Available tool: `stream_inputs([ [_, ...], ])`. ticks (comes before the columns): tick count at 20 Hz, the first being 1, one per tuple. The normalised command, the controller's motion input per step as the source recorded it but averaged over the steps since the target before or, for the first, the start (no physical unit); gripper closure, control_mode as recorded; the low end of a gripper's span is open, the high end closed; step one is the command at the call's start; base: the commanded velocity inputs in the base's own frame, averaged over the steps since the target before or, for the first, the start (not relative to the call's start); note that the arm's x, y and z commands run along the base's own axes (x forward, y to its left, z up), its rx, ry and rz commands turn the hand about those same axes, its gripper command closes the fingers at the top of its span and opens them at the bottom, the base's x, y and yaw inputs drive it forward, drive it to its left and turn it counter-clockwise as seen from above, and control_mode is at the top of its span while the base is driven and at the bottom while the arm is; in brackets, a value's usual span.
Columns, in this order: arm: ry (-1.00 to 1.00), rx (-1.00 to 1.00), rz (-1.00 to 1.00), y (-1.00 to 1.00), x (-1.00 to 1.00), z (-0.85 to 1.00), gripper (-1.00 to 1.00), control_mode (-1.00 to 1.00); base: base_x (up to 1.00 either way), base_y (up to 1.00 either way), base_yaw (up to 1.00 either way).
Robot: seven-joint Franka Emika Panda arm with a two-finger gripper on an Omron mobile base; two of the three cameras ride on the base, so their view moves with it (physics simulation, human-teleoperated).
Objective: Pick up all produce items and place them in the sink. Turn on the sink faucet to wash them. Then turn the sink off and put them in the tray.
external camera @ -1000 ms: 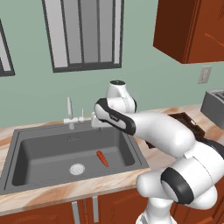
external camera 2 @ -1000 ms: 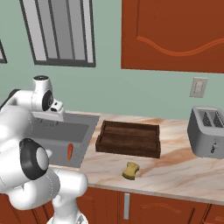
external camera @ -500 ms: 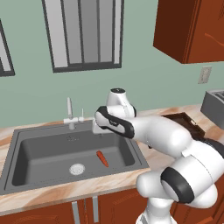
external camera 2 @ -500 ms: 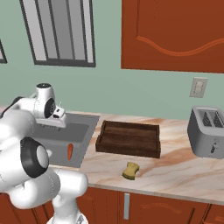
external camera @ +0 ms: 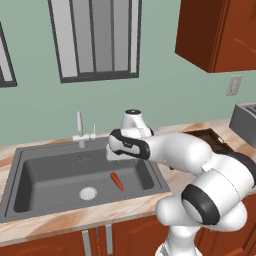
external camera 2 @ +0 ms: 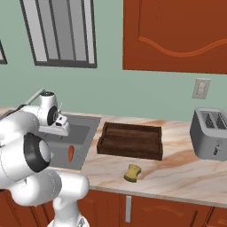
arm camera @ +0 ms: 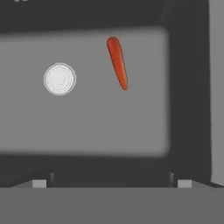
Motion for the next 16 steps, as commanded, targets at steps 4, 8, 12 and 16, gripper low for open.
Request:
stream_inputs([
  [4, 0.10, -0.03, 0.00, 0.00, 0.03, -0.34, -1.00, -1.00, 0.00, 0.00, 0.00],
  [8, 0.10, -0.03, 0.00, 0.00, 0.03, -0.32, -1.00, -1.00, 0.00, 0.00, 0.00],
  [12, 0.11, -0.03, 0.00, 0.00, 0.05, -0.25, -1.00, -1.00, 0.00, 0.00, 0.00],
  [16, 0.15, -0.04, 0.00, 0.00, 0.08, -0.17, -1.00, -1.00, 0.00, 0.00, 0.00],
])
